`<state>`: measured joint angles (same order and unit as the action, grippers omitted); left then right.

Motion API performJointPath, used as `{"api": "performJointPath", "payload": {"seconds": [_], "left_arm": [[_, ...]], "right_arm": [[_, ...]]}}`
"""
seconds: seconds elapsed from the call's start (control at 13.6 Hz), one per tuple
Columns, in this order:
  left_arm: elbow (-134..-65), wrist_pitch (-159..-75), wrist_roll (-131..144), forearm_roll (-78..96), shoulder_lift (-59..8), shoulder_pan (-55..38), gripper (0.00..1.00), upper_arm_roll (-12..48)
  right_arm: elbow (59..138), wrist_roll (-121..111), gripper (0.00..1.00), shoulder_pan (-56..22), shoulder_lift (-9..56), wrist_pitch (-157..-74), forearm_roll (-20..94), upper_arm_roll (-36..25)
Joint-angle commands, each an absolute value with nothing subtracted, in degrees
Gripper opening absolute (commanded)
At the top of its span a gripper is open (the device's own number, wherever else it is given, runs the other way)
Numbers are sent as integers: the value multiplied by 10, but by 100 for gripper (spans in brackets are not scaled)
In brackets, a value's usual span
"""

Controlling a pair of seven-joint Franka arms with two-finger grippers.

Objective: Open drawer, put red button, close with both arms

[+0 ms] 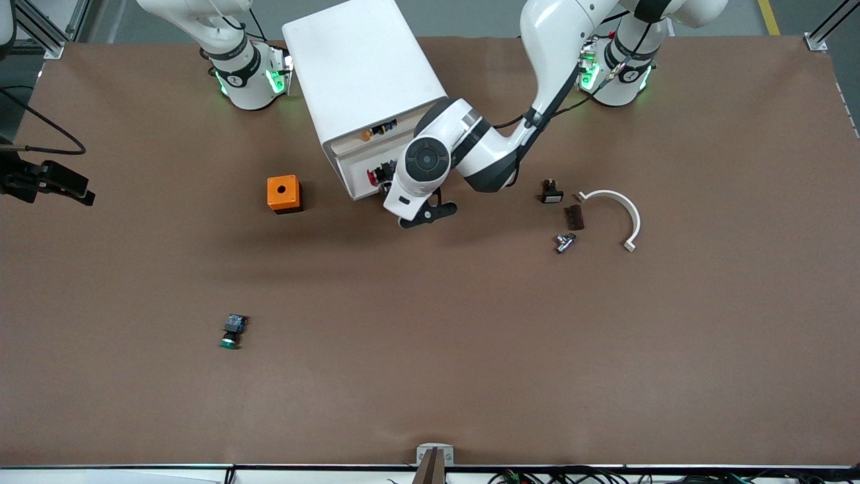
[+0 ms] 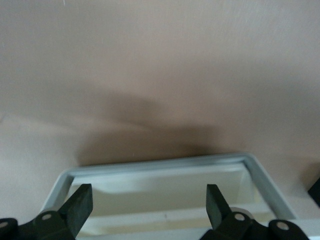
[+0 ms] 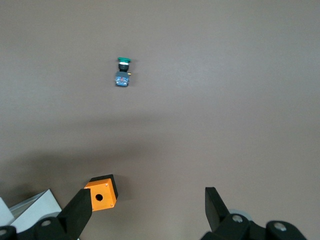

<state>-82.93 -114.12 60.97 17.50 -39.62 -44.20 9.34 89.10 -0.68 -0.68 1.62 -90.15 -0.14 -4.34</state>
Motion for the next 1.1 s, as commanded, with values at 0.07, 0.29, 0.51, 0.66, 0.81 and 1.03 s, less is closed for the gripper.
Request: {"api": "performJointPath", "payload": {"seconds": [0.07, 0.29, 0.51, 0.66, 0.81, 1.03], "left_arm": [[-836, -1127, 627, 185, -388, -456, 100, 105], [-835, -1127, 634, 185, -392, -473, 100, 105], [-836, -1127, 635, 186, -396, -482, 100, 105], [-835, -1127, 635, 184, -392, -471, 100, 100], [-830, -1127, 635, 177, -385, -437, 100, 95], [-830, -1127, 629, 150, -347, -335, 100, 94]], "right_arm": [[936, 2, 100, 16, -25, -912, -10, -11], [943, 2, 100, 16, -28, -910, -10, -14], [943, 3, 100, 18, -27, -912, -7, -23], [944, 3, 100, 20, -30, -909, -7, -20], [943, 2, 100, 19, -36, -912, -8, -17], [941, -1, 100, 27, -45, -905, -5, -7]]}}
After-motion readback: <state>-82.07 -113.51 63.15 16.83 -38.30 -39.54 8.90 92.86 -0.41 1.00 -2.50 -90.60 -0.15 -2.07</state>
